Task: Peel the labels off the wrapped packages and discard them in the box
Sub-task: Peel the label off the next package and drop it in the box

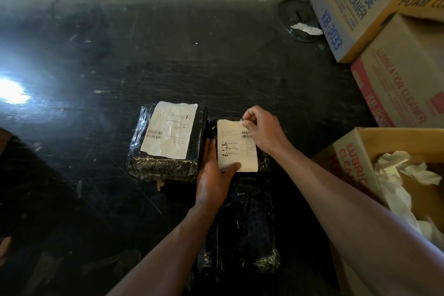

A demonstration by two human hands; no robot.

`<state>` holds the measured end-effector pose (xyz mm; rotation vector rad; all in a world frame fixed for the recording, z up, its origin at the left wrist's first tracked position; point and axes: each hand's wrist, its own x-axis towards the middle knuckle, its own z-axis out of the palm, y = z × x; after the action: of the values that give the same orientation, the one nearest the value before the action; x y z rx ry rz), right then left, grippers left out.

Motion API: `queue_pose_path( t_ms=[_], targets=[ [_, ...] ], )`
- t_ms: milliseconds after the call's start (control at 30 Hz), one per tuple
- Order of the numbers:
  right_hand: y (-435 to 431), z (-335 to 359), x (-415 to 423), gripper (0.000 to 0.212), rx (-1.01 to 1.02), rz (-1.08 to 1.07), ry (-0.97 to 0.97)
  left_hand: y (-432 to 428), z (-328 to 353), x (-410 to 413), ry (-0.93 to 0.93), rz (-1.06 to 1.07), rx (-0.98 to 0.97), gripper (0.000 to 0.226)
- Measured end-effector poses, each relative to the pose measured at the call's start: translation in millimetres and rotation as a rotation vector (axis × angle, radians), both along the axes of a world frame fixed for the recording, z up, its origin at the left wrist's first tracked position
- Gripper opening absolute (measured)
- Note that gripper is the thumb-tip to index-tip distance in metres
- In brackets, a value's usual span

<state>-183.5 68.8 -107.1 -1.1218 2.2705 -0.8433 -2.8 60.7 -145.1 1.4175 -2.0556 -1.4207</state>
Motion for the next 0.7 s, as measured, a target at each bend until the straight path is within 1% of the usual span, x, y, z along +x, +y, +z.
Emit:
queue_pose_path(
  t_ms=[100,133,200,267,367,567,700],
  targets=[
    [-4.3,0.9,0.0,0.027,0.032,0.014,-0.025,1.2,0.1,-2.9,0.012,0.048,0.035,0.089],
    [-5.7,0.7,0.0,0.027,0.05,0.024,-0.008,1.2,0.0,-3.8,0.009,0.062,0.041,0.09],
    [-7.1,0.1,1.4,0.019,0.065,0.039,0.029,1.1,1.4,-5.8,0.004,0.092,0.049,0.094],
    [-6.5,-0.8,3.0,0.014,0.044,0.034,0.059,2.3,2.9,-6.9,0.006,0.108,0.056,0.096],
    [-2.8,2.5,6.0,0.012,-0.003,0.018,0.039,3.7,6.9,-7.6,0.005,0.107,0.053,0.095],
    [8.9,13.8,13.5,0.014,-0.062,0.03,0.041,1.9,9.2,-9.1,0.01,0.099,0.043,0.081],
    [20.8,21.1,18.5,0.014,-0.072,0.059,0.035,1.6,6.3,-7.8,0.033,0.1,0.064,0.077]
  ],
)
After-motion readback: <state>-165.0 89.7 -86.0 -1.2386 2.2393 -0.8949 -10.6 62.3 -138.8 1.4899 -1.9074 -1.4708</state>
